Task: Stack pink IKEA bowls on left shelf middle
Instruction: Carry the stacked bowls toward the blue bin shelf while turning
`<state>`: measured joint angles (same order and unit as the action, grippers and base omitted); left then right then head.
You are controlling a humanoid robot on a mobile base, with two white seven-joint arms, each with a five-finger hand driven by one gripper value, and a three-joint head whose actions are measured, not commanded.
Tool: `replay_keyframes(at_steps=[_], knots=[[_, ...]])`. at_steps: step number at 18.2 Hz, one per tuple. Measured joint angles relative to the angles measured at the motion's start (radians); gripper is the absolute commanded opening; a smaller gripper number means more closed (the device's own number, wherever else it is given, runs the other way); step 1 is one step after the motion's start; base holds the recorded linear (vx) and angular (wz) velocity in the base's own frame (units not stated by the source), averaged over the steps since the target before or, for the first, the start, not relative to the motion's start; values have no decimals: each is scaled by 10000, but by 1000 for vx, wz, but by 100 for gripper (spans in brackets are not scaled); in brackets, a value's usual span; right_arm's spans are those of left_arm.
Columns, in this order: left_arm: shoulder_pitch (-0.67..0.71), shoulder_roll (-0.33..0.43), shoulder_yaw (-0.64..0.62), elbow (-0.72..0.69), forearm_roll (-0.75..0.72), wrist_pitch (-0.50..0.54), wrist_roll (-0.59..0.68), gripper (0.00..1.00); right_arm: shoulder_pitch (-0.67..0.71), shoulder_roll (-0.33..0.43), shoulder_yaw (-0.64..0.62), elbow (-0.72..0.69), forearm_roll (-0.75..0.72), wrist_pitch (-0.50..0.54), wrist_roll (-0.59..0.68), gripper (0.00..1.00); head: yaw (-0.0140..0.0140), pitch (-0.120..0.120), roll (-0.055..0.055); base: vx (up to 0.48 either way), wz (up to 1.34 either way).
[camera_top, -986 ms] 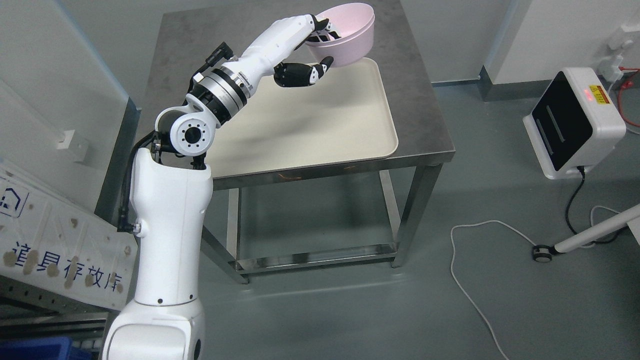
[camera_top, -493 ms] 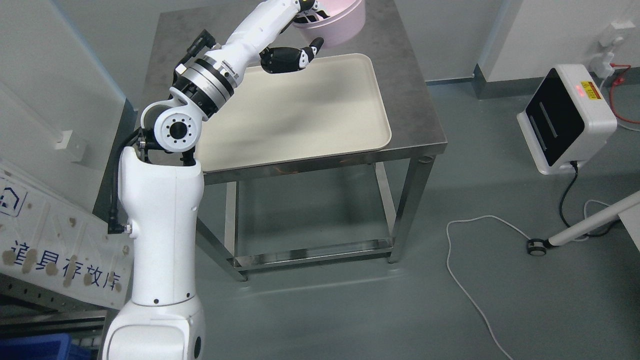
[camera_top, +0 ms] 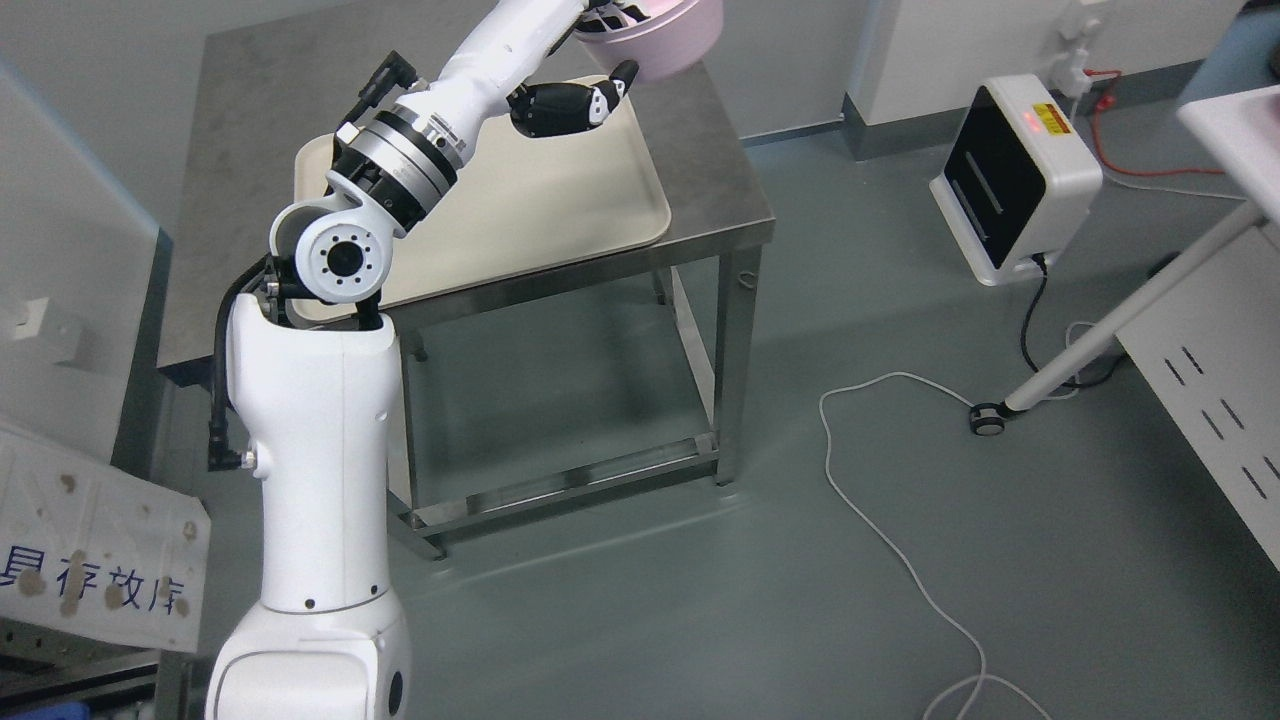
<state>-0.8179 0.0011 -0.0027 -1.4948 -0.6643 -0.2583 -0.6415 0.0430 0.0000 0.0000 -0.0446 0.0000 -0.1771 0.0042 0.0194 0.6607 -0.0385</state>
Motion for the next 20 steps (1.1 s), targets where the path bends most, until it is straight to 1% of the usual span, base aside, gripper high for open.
replay_keyframes(at_steps=[6, 10, 16, 20], knots=[[5, -4, 428, -51, 5, -62, 0, 2, 1, 0, 0, 0, 0, 0, 0, 100, 0, 0, 0, -134, -219], [93, -7, 927, -72, 10, -885, -409, 2, -2, 0, 0, 0, 0, 0, 0, 100, 0, 0, 0, -135, 194], [797, -11, 1644, -125, 295, -2762, -1011, 2, 0, 0, 0, 0, 0, 0, 0, 100, 0, 0, 0, -232, 175], [1405, -11, 1947, -208, 578, -3234, -1107, 2, -1, 0, 0, 0, 0, 0, 0, 100, 0, 0, 0, -236, 174]])
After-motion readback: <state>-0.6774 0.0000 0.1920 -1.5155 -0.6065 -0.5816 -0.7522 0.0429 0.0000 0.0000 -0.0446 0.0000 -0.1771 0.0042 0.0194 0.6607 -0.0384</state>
